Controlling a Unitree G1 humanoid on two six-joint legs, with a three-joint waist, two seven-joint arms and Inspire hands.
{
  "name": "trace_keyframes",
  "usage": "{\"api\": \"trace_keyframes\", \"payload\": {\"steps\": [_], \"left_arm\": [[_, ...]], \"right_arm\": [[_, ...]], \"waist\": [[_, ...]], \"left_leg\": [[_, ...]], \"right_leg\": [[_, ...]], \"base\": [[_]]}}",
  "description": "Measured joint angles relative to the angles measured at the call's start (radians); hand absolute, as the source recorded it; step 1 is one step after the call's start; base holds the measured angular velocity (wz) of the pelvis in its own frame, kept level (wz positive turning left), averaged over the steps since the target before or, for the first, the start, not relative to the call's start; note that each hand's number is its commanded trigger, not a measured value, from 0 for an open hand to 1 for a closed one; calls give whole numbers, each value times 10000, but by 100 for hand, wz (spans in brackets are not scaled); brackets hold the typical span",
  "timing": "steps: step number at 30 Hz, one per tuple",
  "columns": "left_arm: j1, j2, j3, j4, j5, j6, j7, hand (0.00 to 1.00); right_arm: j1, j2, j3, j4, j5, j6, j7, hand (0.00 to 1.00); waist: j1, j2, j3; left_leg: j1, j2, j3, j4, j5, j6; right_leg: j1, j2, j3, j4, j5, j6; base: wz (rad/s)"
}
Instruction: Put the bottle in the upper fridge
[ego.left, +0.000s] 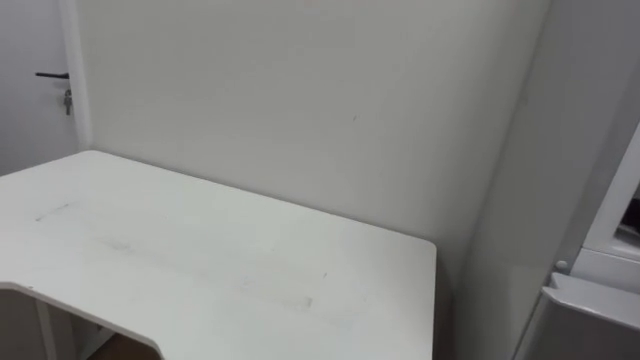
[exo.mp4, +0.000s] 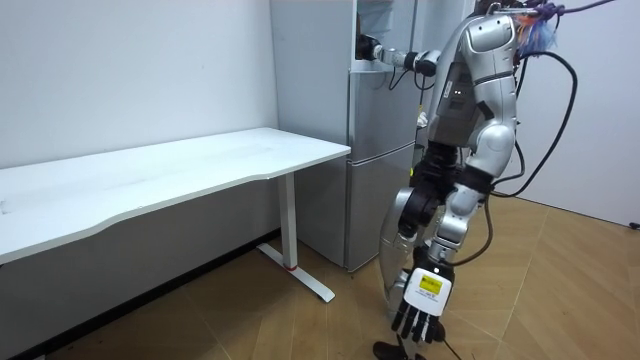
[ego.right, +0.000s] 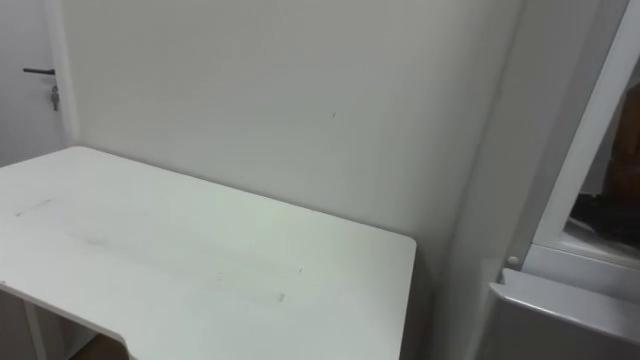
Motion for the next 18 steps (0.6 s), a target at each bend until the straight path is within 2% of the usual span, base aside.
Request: {"api": "trace_keyframes", "payload": {"steps": [11, 18], "left_arm": [[58, 6, 1, -292, -10, -63, 98, 0], [-13, -2, 8, -296, 16, -126, 270, 0]], "right_arm": [[453, 0, 12, -894, 338, -40, -386, 0], [980, 60, -206, -1650, 774, -136, -594, 0]], "waist": [[-40, 47, -23], [-132, -29, -50]], "left_leg": [[86, 13, 115, -76, 3, -3], [137, 3, 212, -187, 8, -3]], "right_leg": [[11, 0, 12, -5, 0, 0], [22, -14, 37, -4, 1, 3]], "base": [[-1], [-4]]}}
